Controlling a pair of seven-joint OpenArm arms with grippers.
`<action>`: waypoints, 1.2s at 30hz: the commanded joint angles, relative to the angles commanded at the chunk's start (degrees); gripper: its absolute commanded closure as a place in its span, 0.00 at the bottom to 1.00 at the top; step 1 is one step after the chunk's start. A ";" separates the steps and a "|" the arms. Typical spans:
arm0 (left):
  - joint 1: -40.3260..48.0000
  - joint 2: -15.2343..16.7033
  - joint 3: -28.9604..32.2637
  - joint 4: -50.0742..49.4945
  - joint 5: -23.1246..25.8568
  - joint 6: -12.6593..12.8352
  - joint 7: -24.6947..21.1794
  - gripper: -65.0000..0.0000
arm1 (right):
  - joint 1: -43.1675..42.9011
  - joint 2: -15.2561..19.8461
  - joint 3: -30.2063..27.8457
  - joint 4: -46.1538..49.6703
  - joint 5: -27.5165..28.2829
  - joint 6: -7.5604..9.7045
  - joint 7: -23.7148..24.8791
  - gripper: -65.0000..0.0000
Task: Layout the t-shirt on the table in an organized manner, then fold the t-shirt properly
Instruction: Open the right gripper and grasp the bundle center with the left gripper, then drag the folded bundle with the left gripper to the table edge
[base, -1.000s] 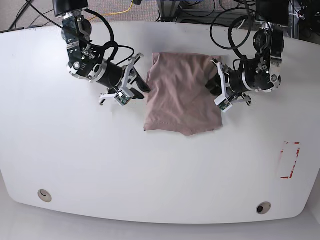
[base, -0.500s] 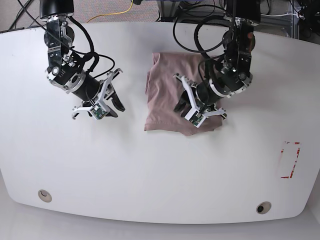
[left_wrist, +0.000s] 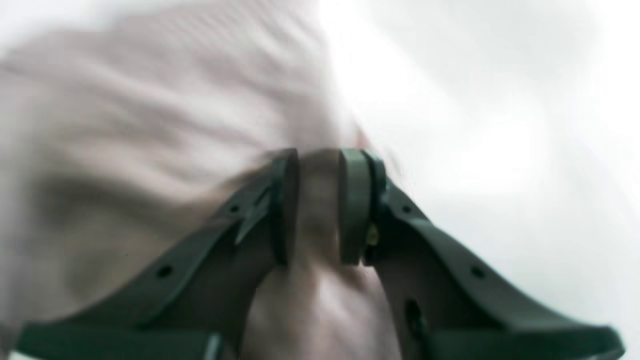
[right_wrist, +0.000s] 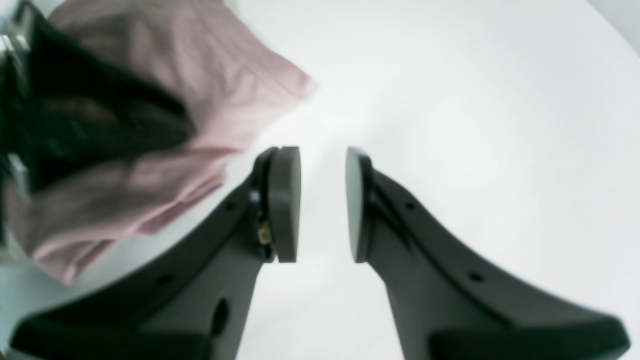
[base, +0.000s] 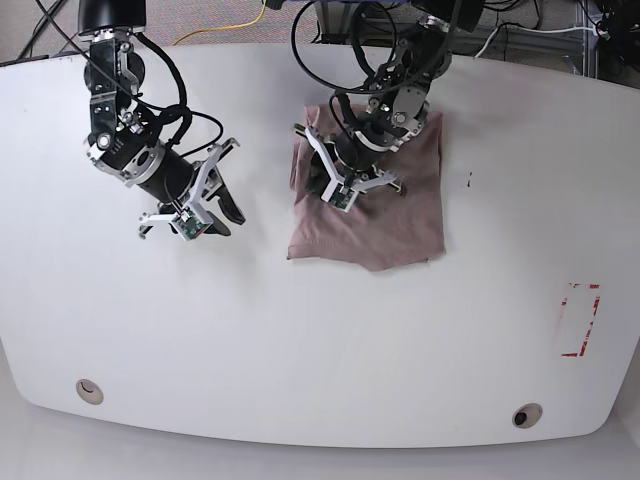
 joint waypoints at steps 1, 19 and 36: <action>0.44 -0.09 -1.58 -0.18 0.00 0.00 0.00 0.80 | -0.09 0.00 0.00 0.09 0.00 0.00 0.00 0.77; 11.43 -9.32 -31.91 5.71 0.26 -19.16 0.26 0.80 | -1.58 0.00 -0.09 1.85 0.09 0.09 0.00 0.77; 11.25 -16.97 -49.76 6.24 0.00 -30.86 0.26 0.80 | -3.16 0.00 -0.35 2.11 0.09 0.09 0.00 0.77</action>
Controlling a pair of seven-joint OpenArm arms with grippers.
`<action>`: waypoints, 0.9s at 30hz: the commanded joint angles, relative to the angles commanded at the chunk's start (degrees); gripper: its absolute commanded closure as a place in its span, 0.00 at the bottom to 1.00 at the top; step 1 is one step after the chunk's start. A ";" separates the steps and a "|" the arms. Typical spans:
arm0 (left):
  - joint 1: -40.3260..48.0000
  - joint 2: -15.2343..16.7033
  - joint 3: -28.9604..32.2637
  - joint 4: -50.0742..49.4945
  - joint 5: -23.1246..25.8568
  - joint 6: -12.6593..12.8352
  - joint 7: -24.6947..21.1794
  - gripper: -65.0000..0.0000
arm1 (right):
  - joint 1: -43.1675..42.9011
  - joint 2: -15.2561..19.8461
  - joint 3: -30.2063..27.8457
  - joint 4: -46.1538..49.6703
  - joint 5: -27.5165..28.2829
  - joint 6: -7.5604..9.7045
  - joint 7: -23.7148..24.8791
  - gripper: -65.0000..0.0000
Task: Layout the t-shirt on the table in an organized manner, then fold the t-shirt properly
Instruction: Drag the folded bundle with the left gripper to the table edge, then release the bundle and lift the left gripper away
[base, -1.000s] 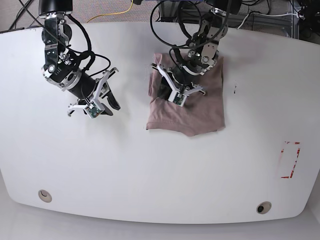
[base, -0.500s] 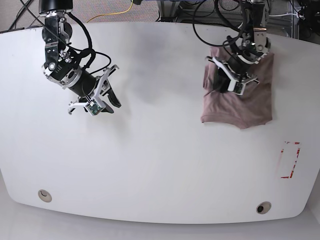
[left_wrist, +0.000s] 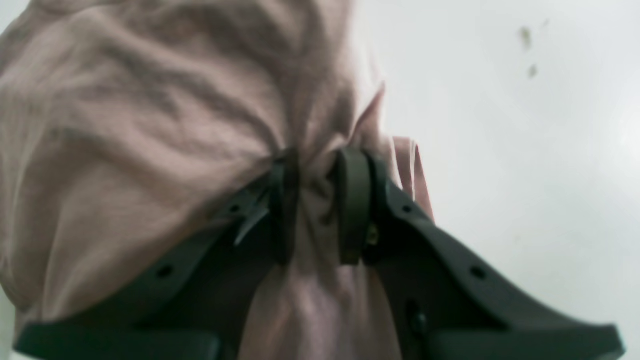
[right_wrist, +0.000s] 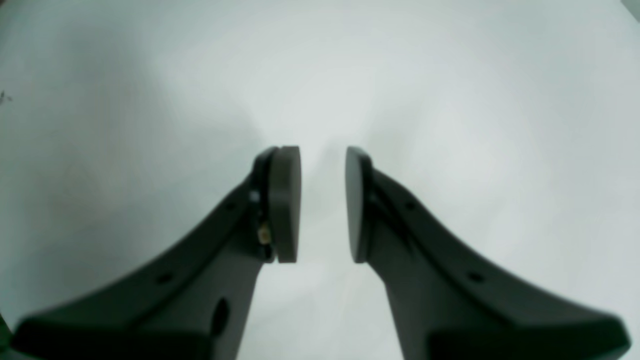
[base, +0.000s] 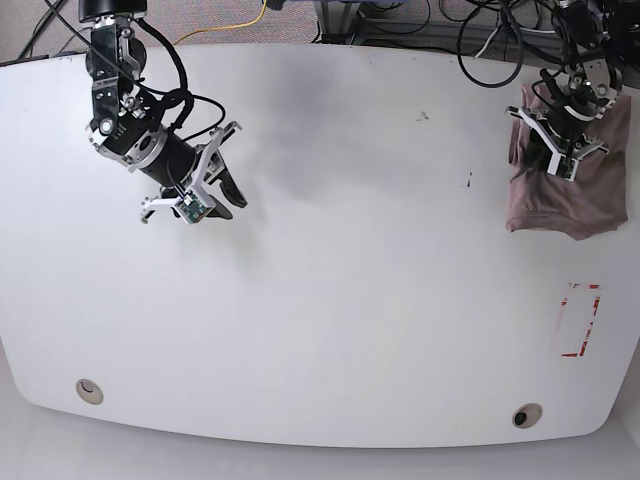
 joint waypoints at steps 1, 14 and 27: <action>0.00 0.00 -0.44 0.53 0.00 0.00 0.00 0.80 | 0.00 0.00 0.00 0.00 0.00 0.00 0.00 0.77; 1.85 6.59 -0.70 13.89 -1.67 -1.36 11.34 0.80 | -0.09 0.00 0.00 1.14 0.00 0.09 0.00 0.77; 0.00 6.24 -4.22 4.04 -1.58 -1.36 12.22 0.80 | -0.09 0.00 0.35 1.14 -0.09 2.55 0.00 0.77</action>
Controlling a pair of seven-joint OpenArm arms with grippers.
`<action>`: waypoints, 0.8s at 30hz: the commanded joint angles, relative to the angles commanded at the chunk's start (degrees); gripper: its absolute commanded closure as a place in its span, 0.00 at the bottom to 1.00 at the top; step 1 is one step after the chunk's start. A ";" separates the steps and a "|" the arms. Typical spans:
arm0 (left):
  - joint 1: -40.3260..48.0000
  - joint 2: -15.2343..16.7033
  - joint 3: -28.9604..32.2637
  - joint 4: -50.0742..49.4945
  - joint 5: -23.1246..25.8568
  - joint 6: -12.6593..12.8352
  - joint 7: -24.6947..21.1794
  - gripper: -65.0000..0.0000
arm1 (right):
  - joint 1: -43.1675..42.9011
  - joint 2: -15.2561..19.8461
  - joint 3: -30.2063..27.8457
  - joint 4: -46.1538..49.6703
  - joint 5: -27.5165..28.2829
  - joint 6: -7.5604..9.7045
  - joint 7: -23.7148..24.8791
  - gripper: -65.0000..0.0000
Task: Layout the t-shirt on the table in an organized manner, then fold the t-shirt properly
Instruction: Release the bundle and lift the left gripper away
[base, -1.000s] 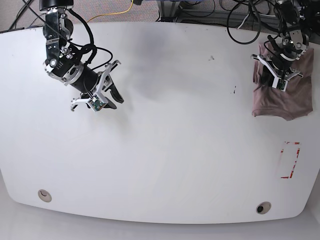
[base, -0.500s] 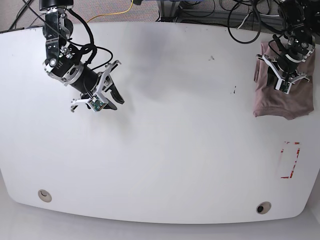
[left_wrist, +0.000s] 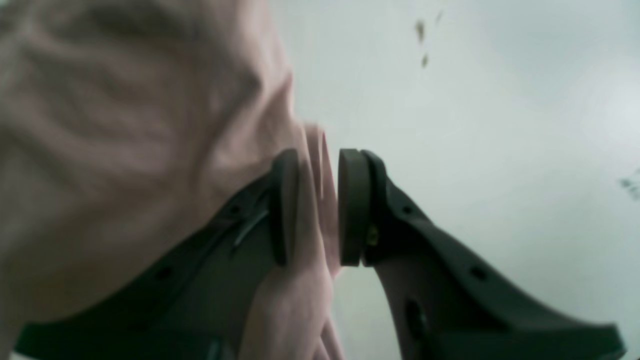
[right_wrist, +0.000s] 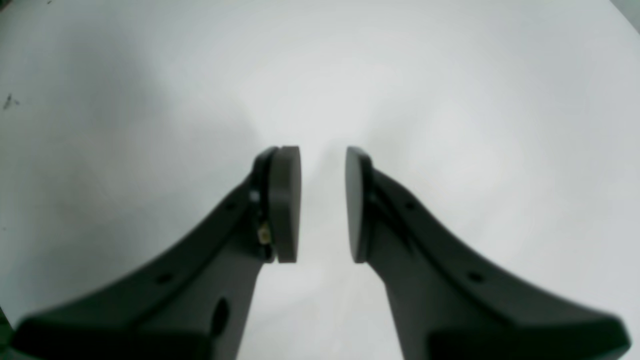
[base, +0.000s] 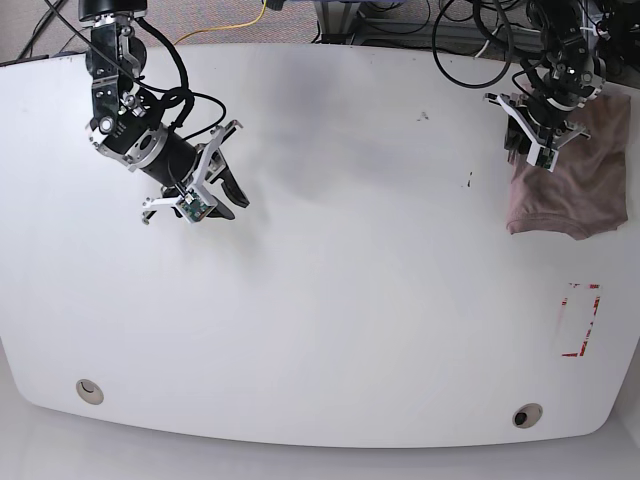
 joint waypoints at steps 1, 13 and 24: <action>-0.79 -1.23 -1.14 -1.23 0.00 0.00 0.00 0.80 | 0.00 0.00 0.00 0.00 -0.18 0.62 0.00 0.78; -4.31 -10.46 -8.26 -12.04 -0.18 0.00 0.00 0.80 | -1.67 0.35 0.09 0.00 -0.44 1.14 0.09 0.78; -4.13 -7.47 -7.12 -4.22 -0.09 0.00 2.02 0.80 | -1.67 0.00 0.09 0.00 -0.18 1.14 0.09 0.78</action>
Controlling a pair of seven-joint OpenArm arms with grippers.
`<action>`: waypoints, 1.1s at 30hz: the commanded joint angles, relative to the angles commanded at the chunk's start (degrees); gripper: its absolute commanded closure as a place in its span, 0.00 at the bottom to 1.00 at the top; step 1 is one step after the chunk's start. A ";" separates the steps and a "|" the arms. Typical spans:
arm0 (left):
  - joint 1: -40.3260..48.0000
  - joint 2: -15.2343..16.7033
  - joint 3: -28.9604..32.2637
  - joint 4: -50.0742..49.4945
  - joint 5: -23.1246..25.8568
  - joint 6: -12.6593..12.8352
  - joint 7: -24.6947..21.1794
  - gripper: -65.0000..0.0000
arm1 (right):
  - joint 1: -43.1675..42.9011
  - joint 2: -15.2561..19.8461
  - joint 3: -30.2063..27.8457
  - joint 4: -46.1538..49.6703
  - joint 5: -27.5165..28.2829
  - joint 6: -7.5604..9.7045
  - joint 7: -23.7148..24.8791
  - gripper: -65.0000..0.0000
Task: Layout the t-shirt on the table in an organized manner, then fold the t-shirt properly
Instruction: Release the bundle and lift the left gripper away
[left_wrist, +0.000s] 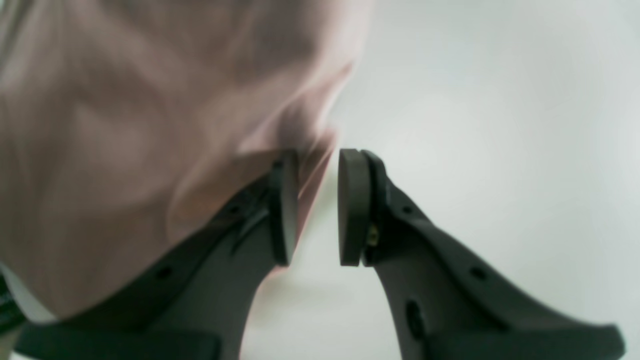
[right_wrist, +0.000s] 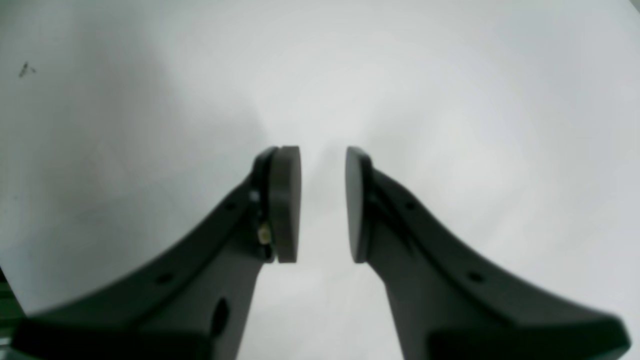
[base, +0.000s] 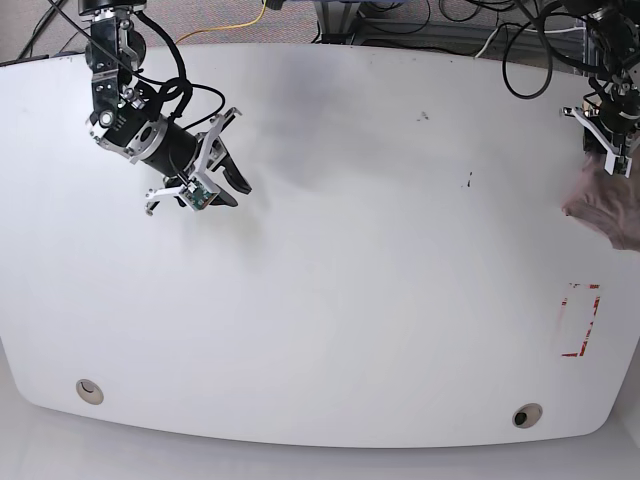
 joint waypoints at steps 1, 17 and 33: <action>0.00 0.53 0.26 1.58 0.00 0.00 0.79 0.80 | 0.00 0.00 0.00 0.09 0.00 0.00 0.00 0.78; -0.35 10.64 9.58 17.58 0.44 0.00 -5.45 0.80 | 1.23 -0.97 -0.44 1.14 -5.36 -3.43 7.91 0.77; 5.71 15.30 25.14 17.49 8.00 11.47 -32.70 0.80 | 0.26 -12.84 11.25 -19.52 -18.37 -4.48 41.14 0.77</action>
